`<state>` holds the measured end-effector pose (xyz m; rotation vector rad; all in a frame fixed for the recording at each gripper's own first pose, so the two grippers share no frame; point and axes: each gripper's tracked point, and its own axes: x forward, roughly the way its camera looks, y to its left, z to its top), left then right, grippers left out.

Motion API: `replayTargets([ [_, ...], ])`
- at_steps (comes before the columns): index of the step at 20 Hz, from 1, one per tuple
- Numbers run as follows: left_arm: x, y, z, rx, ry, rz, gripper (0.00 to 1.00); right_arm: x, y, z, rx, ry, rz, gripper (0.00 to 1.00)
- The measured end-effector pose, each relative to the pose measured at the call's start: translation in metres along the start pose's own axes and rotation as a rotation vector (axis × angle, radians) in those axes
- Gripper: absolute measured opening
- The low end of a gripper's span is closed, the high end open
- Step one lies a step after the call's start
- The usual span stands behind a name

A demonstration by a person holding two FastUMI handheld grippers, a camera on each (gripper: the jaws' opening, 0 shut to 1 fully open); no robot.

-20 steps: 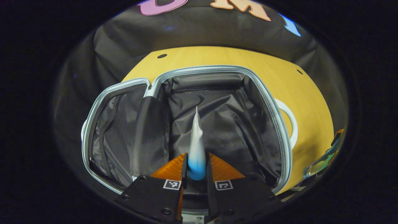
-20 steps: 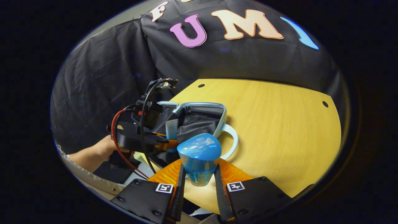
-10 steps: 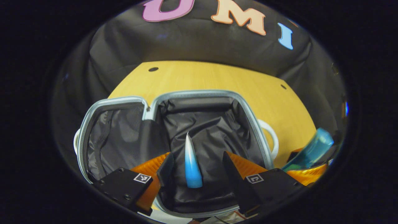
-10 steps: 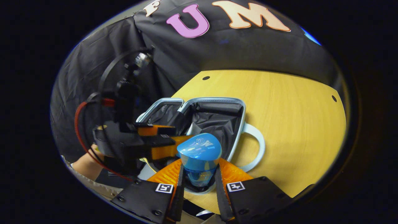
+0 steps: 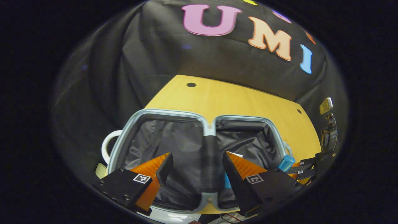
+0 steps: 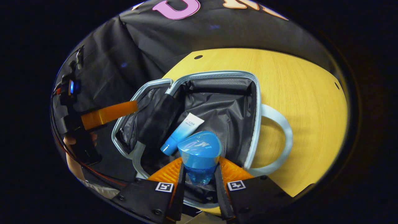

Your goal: First open the suitcase, pack the skin care products into it, and then close the suitcase.

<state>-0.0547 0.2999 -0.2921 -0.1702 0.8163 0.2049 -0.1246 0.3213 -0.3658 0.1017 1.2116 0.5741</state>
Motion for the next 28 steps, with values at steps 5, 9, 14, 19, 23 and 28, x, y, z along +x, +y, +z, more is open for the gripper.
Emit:
replayTargets([
  [5, -0.004, 0.083, 0.005, -0.089, -0.018, 0.119, 0.95, -0.018, 0.004, 0.031, 0.012, -0.084, -0.008, 0.82],
  [9, -0.01, 0.146, 0.01, -0.12, -0.03, 0.21, 0.95, -0.018, 0.013, 0.047, -0.035, -0.142, -0.026, 0.98],
  [14, 0.008, 0.213, 0.001, -0.166, 0.006, 0.282, 0.95, -0.028, 0.014, 0.065, -0.025, -0.207, -0.038, 0.98],
  [19, 0.041, 0.249, -0.026, -0.253, 0.087, 0.279, 0.95, -0.047, -0.003, 0.084, -0.006, -0.271, -0.088, 0.98],
  [23, 0.058, 0.262, -0.042, -0.291, 0.147, 0.247, 0.87, -0.056, -0.019, 0.086, 0.009, -0.289, -0.128, 0.98],
  [28, 0.07, 0.243, -0.046, -0.234, 0.193, 0.187, 0.14, -0.068, -0.025, 0.087, -0.003, -0.326, -0.128, 0.98],
])
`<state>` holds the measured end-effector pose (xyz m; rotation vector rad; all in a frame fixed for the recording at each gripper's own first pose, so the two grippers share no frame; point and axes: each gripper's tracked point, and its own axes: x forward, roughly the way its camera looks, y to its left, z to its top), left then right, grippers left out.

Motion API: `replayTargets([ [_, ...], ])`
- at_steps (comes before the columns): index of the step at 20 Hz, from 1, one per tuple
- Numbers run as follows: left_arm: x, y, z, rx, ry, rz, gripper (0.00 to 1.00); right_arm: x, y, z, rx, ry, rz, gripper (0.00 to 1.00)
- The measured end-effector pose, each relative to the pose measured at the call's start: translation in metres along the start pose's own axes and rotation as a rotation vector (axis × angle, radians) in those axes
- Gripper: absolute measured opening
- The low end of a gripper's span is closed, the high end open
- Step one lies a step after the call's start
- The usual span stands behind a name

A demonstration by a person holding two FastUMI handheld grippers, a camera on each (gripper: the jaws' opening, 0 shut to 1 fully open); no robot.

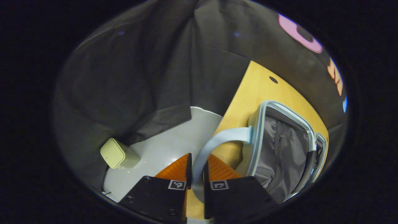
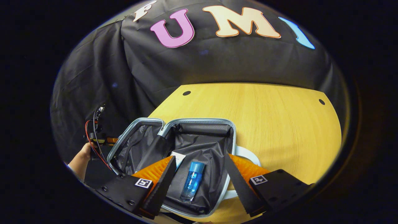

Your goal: First open the suitcase, pack the skin care products into it, and then close the suitcase.

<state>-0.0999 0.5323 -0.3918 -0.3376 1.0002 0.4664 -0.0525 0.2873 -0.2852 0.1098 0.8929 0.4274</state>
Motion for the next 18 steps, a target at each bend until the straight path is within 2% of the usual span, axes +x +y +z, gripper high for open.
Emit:
replayTargets([
  [3, -0.017, -0.006, 0.011, 0.021, -0.034, 0.008, 0.08, -0.008, -0.007, 0.001, -0.004, -0.022, -0.006, 0.98],
  [8, -0.068, -0.018, 0.038, 0.087, -0.136, 0.043, 0.06, -0.025, -0.012, 0.011, -0.024, -0.076, 0.035, 0.98],
  [10, -0.098, -0.029, 0.05, 0.071, -0.184, 0.036, 0.06, -0.031, -0.017, 0.012, -0.054, -0.087, 0.053, 0.98],
  [13, -0.145, -0.055, 0.066, 0.076, -0.253, 0.022, 0.06, -0.045, -0.026, 0.014, -0.063, -0.106, 0.082, 0.98],
  [17, -0.184, -0.109, 0.077, 0.12, -0.336, -0.014, 0.05, -0.063, -0.045, 0.019, -0.053, -0.125, 0.107, 0.98],
  [18, -0.191, -0.124, 0.079, 0.122, -0.356, -0.037, 0.02, -0.067, -0.05, 0.022, -0.048, -0.133, 0.11, 0.93],
])
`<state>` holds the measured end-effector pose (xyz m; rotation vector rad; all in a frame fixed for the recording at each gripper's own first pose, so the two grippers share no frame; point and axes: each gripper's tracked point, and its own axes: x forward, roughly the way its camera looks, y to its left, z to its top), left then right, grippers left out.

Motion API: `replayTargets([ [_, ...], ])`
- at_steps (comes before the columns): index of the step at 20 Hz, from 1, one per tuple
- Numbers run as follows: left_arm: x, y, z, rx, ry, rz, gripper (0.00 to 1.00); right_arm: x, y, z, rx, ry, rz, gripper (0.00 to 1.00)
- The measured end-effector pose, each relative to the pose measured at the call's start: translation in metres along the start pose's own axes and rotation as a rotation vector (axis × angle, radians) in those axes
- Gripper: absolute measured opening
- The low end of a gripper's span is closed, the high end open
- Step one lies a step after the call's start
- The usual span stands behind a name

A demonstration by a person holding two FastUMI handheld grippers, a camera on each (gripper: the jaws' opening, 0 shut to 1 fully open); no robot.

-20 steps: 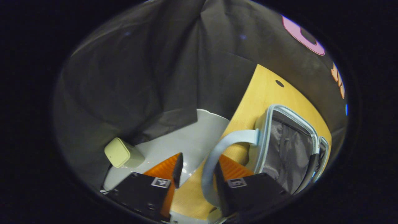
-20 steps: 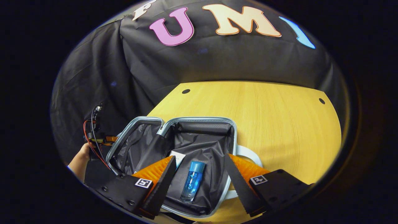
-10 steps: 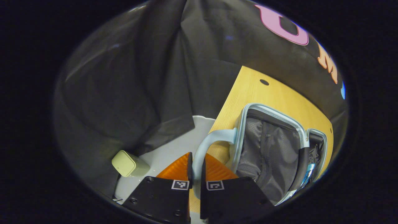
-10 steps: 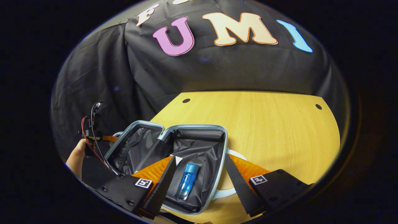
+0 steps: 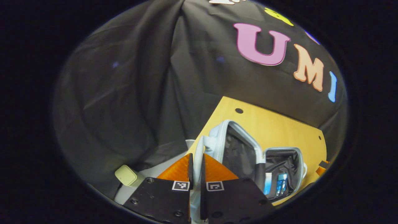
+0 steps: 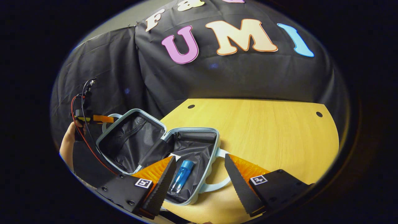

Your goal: First open the suitcase, pack the skin care products into it, and then close the suitcase.

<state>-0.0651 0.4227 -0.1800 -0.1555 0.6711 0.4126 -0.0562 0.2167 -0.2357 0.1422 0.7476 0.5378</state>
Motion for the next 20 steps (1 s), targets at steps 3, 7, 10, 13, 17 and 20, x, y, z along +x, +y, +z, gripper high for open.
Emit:
replayTargets([
  [3, -0.024, -0.037, 0.02, -0.003, -0.043, -0.039, 0.05, -0.01, -0.014, 0.007, 0.024, -0.018, 0.014, 0.98],
  [7, -0.047, -0.09, 0.033, 0.032, -0.086, -0.106, 0.05, -0.024, -0.031, 0.008, 0.037, -0.029, 0.017, 0.98],
  [10, -0.062, -0.15, 0.042, 0.017, -0.119, -0.233, 0.05, -0.032, -0.04, 0.004, 0.057, -0.026, 0.024, 0.98],
  [13, -0.065, -0.192, 0.04, 0.042, -0.125, -0.301, 0.08, -0.038, -0.05, 0.006, 0.07, -0.035, 0.021, 0.98],
  [17, -0.072, -0.24, 0.033, 0.056, -0.102, -0.406, 0.06, -0.049, -0.06, 0.009, 0.087, -0.055, 0.008, 0.98],
  [20, -0.074, -0.282, 0.018, 0.064, -0.081, -0.483, 0.06, -0.058, -0.069, 0.007, 0.094, -0.064, -0.011, 0.98],
])
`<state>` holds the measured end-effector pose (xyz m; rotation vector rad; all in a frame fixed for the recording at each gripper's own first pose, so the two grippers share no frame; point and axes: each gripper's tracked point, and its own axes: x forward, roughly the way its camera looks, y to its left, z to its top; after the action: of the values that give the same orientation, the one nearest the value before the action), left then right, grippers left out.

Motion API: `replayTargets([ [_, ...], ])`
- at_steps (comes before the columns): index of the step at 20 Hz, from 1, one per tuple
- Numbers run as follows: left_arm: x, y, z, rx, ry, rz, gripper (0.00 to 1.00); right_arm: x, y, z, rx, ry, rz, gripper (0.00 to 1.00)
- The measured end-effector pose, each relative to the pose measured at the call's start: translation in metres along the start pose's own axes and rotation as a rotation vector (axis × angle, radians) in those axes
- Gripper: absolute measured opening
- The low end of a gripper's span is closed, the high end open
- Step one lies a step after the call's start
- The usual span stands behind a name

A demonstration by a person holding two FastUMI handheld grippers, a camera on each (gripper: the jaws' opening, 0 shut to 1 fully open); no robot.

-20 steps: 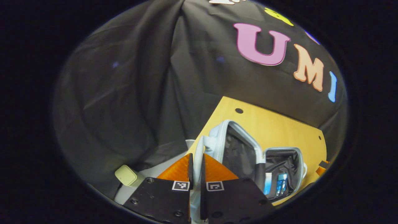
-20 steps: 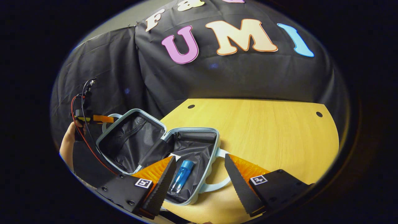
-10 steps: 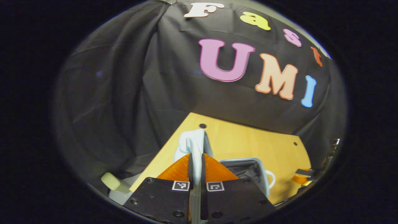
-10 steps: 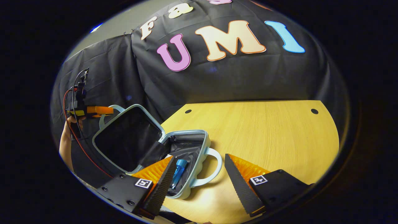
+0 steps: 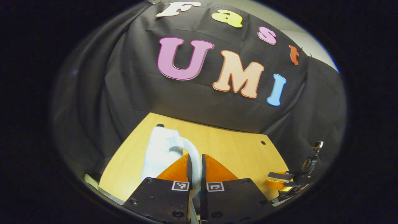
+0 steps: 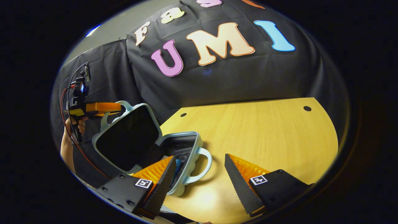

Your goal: First open the suitcase, pack the skin care products into it, and then close the suitcase.

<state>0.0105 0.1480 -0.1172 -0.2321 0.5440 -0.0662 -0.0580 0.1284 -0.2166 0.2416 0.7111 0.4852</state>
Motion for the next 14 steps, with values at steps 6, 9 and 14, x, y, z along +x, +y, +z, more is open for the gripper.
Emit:
replayTargets([
  [6, 0.033, -0.077, -0.053, 0.04, 0.126, -0.164, 0.06, -0.021, -0.022, 0.002, 0.016, -0.018, -0.04, 0.98],
  [9, 0.05, -0.094, -0.082, 0.068, 0.192, -0.198, 0.06, -0.029, -0.033, 0.001, 0.026, -0.026, -0.063, 0.98],
  [14, 0.069, -0.113, -0.128, 0.083, 0.306, -0.217, 0.1, -0.04, -0.055, 0.003, 0.043, -0.039, -0.109, 0.98],
])
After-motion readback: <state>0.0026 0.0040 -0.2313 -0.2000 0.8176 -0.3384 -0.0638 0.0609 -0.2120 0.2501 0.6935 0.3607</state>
